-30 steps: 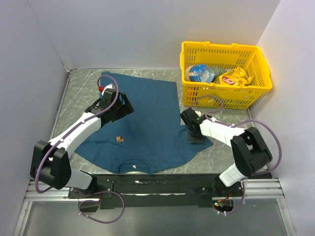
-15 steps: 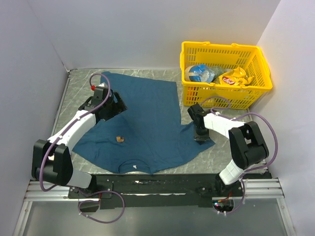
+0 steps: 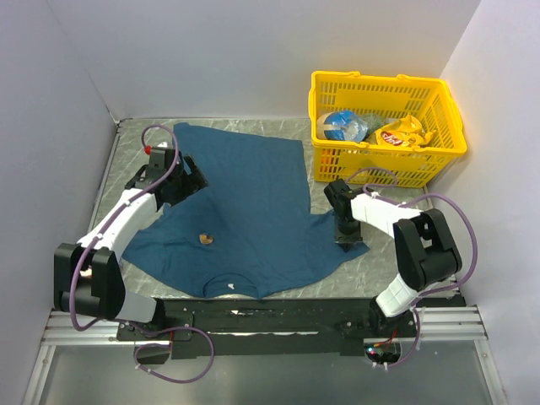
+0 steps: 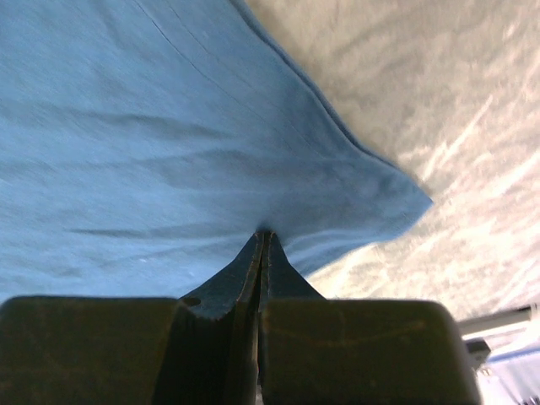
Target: Pin the brooch onto the clothing
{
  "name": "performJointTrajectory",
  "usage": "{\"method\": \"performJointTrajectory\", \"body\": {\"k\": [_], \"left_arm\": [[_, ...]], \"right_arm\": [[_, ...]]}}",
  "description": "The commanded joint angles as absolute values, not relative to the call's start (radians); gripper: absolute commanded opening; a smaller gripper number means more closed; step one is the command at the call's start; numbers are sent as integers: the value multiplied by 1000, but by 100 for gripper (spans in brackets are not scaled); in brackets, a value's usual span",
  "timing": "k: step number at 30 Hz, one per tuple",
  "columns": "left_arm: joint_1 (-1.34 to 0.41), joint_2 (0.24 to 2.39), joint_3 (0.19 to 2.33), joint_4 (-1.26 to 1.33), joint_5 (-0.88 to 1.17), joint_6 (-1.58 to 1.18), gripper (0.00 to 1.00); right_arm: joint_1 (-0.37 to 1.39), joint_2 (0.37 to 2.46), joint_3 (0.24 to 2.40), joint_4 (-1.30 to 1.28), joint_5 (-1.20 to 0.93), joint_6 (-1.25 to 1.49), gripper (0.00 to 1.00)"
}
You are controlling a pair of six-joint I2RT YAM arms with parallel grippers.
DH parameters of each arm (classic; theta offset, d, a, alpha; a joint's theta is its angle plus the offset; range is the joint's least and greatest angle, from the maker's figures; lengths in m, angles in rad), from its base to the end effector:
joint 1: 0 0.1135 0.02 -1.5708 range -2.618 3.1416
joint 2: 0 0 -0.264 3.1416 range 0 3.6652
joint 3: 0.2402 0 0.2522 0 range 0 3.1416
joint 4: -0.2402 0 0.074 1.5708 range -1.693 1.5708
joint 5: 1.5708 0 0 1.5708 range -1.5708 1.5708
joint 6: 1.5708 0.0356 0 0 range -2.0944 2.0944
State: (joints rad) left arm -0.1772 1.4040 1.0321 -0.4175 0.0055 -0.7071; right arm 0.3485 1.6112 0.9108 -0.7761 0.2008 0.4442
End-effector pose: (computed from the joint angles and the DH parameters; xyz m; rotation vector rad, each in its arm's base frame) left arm 0.2986 -0.0537 0.2629 -0.6266 2.3199 -0.4295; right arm 0.2533 0.0845 0.1569 0.1561 2.9652 -0.2219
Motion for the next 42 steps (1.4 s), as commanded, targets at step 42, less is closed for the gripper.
{"method": "performJointTrajectory", "body": {"k": [42], "left_arm": [[-104,1402,1060,-439,40,-606,90]], "right_arm": [[322,1744,1060,-863,281,413,0]]}}
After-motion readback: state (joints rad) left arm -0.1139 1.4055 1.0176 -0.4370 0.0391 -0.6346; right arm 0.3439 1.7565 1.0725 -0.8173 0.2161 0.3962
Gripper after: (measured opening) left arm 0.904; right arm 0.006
